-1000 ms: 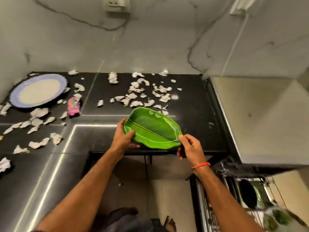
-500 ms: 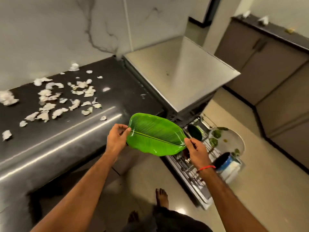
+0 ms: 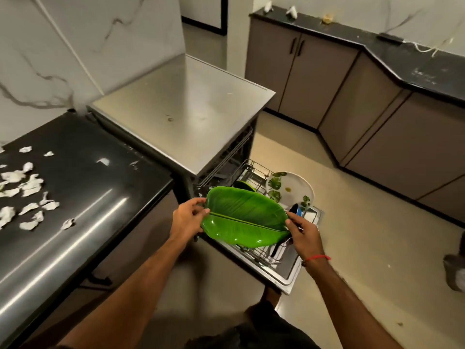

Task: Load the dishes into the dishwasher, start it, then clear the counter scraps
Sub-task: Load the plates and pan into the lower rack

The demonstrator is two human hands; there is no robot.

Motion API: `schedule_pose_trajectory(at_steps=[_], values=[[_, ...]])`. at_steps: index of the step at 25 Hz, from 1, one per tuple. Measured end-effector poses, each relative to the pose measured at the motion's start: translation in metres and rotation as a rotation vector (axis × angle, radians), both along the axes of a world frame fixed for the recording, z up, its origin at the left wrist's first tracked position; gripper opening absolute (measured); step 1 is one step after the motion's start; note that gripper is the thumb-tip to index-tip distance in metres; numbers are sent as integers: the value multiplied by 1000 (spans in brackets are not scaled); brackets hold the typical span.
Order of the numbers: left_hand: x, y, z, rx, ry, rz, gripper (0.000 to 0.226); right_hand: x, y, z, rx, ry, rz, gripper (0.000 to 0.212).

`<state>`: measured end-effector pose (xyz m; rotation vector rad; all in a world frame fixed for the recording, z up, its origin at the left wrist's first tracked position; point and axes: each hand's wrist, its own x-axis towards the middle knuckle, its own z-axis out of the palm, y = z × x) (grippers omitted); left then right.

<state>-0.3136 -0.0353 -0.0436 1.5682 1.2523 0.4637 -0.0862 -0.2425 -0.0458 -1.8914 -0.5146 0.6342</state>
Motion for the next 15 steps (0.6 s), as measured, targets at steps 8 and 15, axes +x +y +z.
schedule_pose_trajectory(at_steps=[8, 15], values=[[163, 41, -10, 113, 147, -15, 16, 153, 22, -18, -65, -26, 74, 22], [270, 123, -64, 150, 251, -71, 16, 239, 103, -82, -231, -116, 78, 18]])
